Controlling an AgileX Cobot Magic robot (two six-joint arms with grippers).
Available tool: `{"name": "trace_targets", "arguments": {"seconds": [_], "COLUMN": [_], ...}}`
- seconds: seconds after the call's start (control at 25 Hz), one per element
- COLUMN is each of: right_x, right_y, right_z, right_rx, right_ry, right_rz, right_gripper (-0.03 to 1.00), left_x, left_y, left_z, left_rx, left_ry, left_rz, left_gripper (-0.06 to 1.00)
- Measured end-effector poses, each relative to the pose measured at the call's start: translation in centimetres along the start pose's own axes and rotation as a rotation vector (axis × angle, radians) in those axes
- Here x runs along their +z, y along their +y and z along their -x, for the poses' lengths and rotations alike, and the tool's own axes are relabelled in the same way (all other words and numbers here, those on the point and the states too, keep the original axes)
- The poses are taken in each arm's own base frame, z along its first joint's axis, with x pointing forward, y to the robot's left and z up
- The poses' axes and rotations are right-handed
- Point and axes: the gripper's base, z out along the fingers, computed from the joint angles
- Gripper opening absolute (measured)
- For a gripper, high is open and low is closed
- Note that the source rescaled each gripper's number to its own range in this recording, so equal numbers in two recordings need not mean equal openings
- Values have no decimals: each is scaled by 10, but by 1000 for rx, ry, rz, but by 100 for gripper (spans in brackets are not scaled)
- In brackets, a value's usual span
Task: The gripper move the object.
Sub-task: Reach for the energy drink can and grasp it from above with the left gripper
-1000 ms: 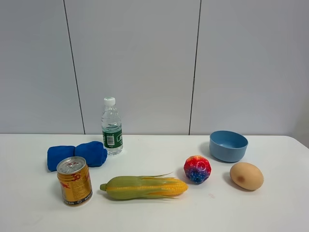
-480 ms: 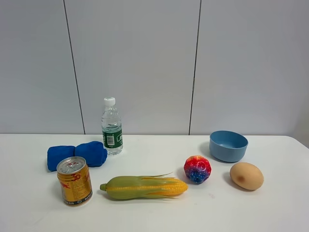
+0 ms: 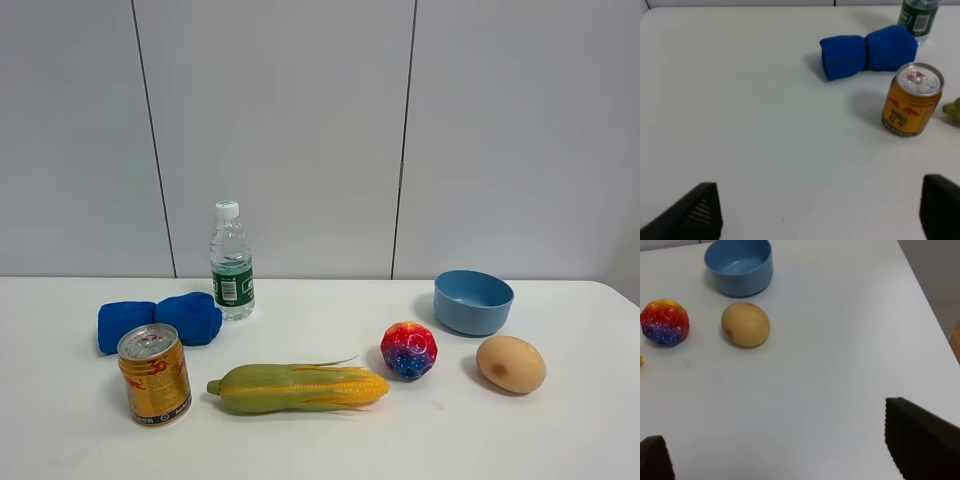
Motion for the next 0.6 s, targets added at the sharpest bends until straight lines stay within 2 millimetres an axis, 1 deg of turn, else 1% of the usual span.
{"name": "trace_targets", "arguments": {"seconds": [0.4,0.44,0.52,0.6], "right_x": [0,0,0,0], "right_y": [0,0,0,0], "right_z": [0,0,0,0], "right_rx": [0,0,0,0], "right_ry": [0,0,0,0], "right_rz": [0,0,0,0], "right_gripper": [100,100,100,100], "left_x": [0,0,2,4], "left_y": [0,0,0,1], "left_z": [0,0,2,8], "left_rx": [0,0,7,36], "left_ry": [0,1,17,40], "left_rz": [0,0,-1,-2], "left_gripper": [63,66,81,93]}}
